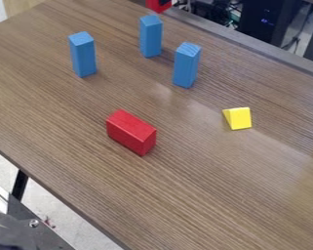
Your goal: Put the red cube on top of the block
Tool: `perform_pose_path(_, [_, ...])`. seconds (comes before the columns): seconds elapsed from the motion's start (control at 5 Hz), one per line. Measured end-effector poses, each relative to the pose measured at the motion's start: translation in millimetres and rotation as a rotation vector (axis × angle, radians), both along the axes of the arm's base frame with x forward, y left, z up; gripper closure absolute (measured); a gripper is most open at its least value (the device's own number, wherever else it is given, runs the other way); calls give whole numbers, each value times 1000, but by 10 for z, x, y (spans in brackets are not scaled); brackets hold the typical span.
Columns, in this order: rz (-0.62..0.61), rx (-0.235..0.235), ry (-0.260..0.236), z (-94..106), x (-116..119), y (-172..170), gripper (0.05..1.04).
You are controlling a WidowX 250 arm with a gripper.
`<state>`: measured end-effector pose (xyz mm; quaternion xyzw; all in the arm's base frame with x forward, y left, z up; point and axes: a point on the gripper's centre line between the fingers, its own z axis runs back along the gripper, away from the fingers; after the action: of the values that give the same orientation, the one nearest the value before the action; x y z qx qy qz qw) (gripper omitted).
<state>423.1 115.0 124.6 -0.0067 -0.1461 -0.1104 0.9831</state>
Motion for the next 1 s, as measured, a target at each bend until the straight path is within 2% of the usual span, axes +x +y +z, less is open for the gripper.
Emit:
perform_pose_path(0.4, [-17,9,12,-32,19,-72,513])
perform_pose_path(1.0, [-4,14,7,-37,12,1,513])
